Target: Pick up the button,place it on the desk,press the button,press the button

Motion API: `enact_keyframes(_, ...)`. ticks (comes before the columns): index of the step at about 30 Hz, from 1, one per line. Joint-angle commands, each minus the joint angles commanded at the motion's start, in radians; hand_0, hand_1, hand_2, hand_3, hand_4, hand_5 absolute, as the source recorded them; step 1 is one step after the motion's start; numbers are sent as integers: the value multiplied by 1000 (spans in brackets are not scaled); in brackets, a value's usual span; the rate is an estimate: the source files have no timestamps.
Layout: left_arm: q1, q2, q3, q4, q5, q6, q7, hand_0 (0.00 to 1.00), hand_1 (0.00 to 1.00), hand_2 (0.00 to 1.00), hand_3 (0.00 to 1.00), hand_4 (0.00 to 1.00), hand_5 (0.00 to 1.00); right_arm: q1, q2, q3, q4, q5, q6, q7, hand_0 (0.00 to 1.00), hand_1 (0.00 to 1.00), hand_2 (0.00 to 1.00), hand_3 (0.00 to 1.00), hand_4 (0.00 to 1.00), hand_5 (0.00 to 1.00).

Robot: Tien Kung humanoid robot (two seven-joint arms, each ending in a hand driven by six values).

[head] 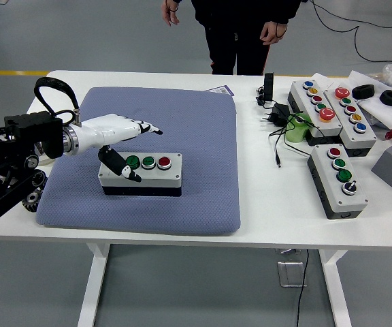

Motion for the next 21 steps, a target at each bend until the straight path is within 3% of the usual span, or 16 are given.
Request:
enact_keyframes(1,20,7,-41,-33,28,0,15,783,875,949,953,998,327,-1,0,0,0,-1,0,0,765,726,744,596,201,155)
enact_keyframes(6,89,22,-212,-167,172,-24,53,783,875,949,953,998,327,-1,0,7,1,-6,0,1,765,726,744,596,201,155)
enact_keyframes(7,99,24,-240,-193,199,-27,58,158,366,391,886,955,168,-1,0,8,1,-7,0,1,765,726,744,596,202,155)
enact_keyframes(11,135,41,-286,-285,260,-71,101,158,366,391,886,955,168,-2,2,11,0,-7,1,1,765,726,744,596,202,155)
enact_keyframes(12,142,48,-282,-309,286,-103,112,158,366,391,886,955,168,-2,2,10,0,-6,1,1,765,726,744,596,202,155)
enact_keyframes(13,146,52,-279,-324,302,-126,119,2,98,158,788,810,2,-2,2,9,0,-5,2,1,765,726,744,596,202,156)
enact_keyframes(18,163,69,-269,-374,312,-189,140,2,98,158,788,810,2,-3,4,9,-1,-3,2,1,765,726,744,596,202,156)
enact_keyframes(19,163,70,-266,-378,305,-197,142,2,20,80,758,741,2,-3,4,9,-1,-3,2,1,765,726,744,596,201,155)
enact_keyframes(21,163,72,-263,-380,294,-208,144,2,20,80,758,741,2,-3,4,9,-1,-2,2,1,765,726,744,596,201,155)
